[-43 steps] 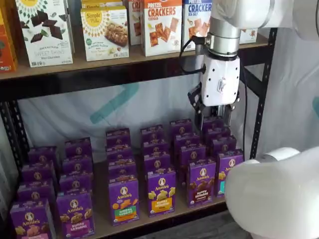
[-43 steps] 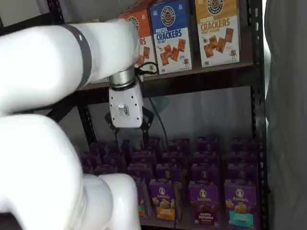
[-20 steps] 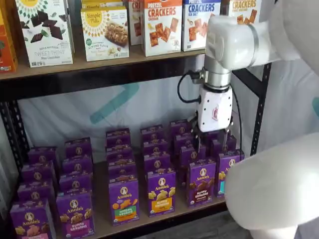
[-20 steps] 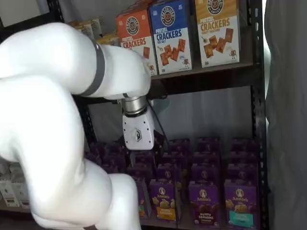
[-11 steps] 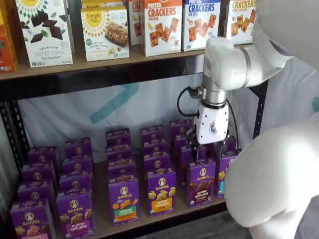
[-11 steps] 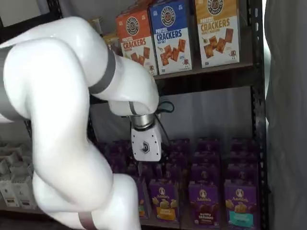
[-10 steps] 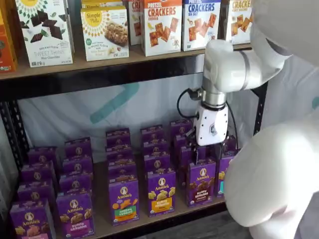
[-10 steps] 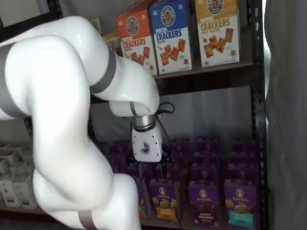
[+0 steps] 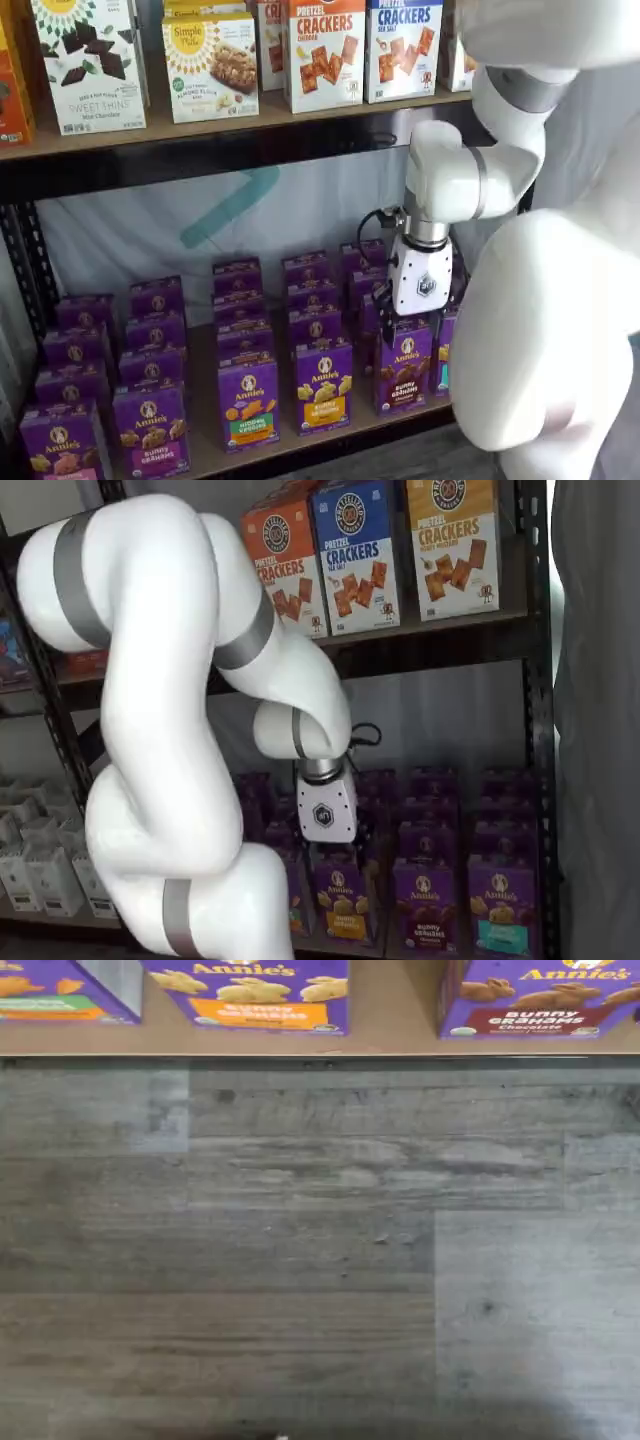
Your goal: Pick up the purple box with a brown patch in the center, on the bottom shelf, the fifth box from the left
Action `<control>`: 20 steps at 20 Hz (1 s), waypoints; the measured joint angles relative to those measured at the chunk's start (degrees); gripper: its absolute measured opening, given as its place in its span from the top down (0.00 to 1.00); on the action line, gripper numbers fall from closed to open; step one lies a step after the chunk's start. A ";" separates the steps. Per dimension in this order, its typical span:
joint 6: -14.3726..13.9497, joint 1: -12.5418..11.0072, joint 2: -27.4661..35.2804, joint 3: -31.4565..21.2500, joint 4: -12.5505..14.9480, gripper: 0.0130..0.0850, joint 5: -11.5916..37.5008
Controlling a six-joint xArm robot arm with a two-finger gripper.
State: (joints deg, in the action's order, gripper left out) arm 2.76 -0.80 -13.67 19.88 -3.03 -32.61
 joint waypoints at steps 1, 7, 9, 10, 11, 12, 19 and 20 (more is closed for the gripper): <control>0.10 -0.29 1.57 0.35 0.28 0.00 1.14; 1.68 -1.48 10.23 2.66 0.15 0.00 6.94; 3.27 -1.54 12.87 3.19 -1.43 0.00 9.37; 4.25 -1.48 14.36 3.50 -2.48 0.00 10.79; 4.84 -1.39 15.65 3.87 -3.13 0.00 11.80; 5.31 -1.29 16.91 4.30 -3.69 0.00 12.58; 3.50 -0.93 24.62 7.90 -1.95 0.00 17.07; 2.34 -0.93 26.08 8.65 -0.72 0.00 18.22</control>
State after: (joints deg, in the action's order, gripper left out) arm 5.10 -1.73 12.41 28.53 -3.74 -14.39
